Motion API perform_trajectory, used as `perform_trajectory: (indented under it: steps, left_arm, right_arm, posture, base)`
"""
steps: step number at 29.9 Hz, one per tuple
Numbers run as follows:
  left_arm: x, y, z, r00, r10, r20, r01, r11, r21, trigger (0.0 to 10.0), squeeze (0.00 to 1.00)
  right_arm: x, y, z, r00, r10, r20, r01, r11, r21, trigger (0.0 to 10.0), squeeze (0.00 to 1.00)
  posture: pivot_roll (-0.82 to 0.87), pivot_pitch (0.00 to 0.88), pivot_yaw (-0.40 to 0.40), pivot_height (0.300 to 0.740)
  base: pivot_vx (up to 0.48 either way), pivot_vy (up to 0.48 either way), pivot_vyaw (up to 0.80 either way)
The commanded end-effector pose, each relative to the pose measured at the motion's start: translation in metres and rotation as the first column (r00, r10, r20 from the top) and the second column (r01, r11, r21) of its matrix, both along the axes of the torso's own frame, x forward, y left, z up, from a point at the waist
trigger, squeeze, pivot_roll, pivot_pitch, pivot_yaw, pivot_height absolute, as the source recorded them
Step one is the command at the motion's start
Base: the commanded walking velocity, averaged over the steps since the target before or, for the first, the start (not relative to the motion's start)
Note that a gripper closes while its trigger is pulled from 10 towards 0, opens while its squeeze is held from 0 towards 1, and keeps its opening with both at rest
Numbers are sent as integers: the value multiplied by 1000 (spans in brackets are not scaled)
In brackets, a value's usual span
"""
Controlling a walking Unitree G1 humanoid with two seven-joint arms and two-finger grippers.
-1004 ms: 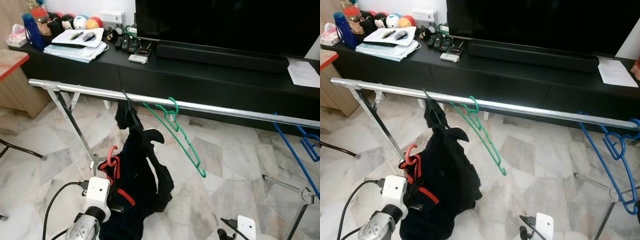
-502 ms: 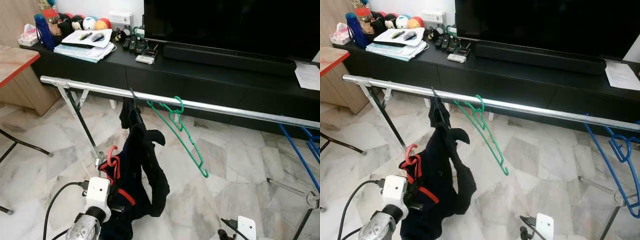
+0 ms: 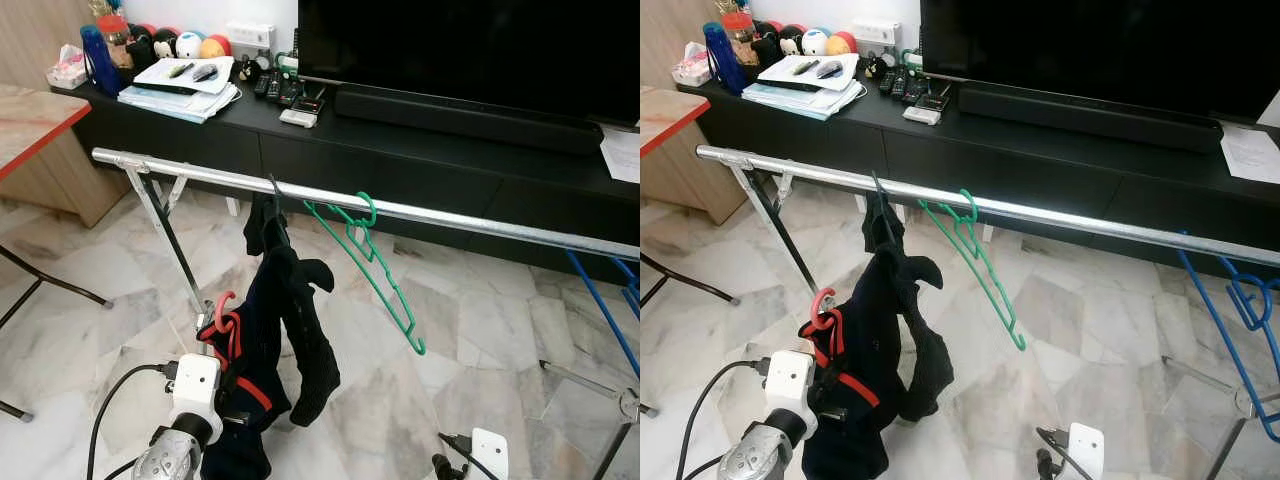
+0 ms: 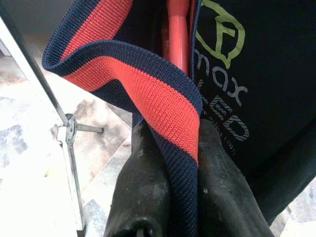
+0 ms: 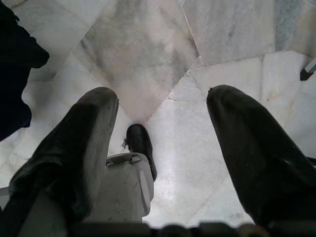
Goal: Hang hanger
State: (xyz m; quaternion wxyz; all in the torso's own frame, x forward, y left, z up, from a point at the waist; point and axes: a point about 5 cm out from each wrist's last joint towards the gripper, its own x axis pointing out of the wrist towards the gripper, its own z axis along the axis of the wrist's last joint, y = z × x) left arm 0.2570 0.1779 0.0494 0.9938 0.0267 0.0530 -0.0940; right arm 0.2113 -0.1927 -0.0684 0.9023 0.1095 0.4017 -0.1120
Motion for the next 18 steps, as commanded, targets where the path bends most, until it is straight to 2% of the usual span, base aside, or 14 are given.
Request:
perform_trajectory:
  steps: [1, 11, 18]
  left_arm:
    - [-2, 2, 4, 999, 5, 36, -5, 1000, -13, 10000, 0]
    - [-2, 1, 4, 999, 4, 39, -3, 1000, -18, 10000, 0]
    - [-2, 1, 4, 999, 3, 40, -2, 1000, -17, 10000, 0]
  right_arm:
    - [-6, -1, -3, 1000, -10, -17, 10, 1000, -2, 10000, 0]
    - [-8, -3, -4, 1000, -10, -24, 10, 1000, -4, 10000, 0]
    - [-8, -4, -4, 1000, -11, -27, 11, 1000, -3, 10000, 0]
  posture:
    - [-2, 179, -34, 740]
    - [-2, 179, -34, 740]
    - [-3, 179, -34, 740]
  base:
    - [0, 0, 0]
    - [0, 0, 0]
    - [-258, 0, 0]
